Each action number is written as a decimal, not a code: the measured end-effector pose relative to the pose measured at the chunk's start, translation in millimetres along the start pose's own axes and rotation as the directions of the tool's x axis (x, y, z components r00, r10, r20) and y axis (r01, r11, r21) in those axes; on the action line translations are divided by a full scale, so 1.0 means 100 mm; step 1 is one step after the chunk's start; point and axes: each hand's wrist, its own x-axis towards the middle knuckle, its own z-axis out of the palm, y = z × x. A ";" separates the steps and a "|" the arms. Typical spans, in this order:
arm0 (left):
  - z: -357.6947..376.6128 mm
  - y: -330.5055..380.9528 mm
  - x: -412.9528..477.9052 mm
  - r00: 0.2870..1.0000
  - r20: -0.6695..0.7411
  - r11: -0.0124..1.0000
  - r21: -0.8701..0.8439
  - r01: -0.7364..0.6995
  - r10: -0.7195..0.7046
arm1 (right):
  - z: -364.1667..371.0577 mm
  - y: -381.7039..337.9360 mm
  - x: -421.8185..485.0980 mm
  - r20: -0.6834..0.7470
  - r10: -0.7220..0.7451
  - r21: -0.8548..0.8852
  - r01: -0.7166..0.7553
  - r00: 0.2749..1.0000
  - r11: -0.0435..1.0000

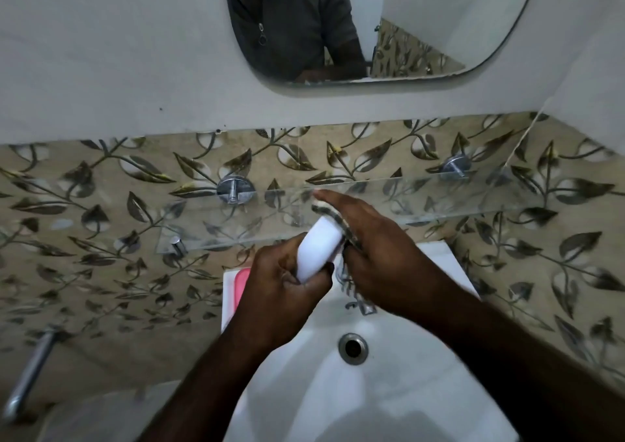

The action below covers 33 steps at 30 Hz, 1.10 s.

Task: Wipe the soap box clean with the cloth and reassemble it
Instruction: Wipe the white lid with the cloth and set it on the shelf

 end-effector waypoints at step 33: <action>0.01 0.12 0.01 0.982 0.016 0.981 -0.046 0.190 -0.190 | 0.05 0.06 -0.01 0.004 -0.087 -0.240 0.085 0.996 0.967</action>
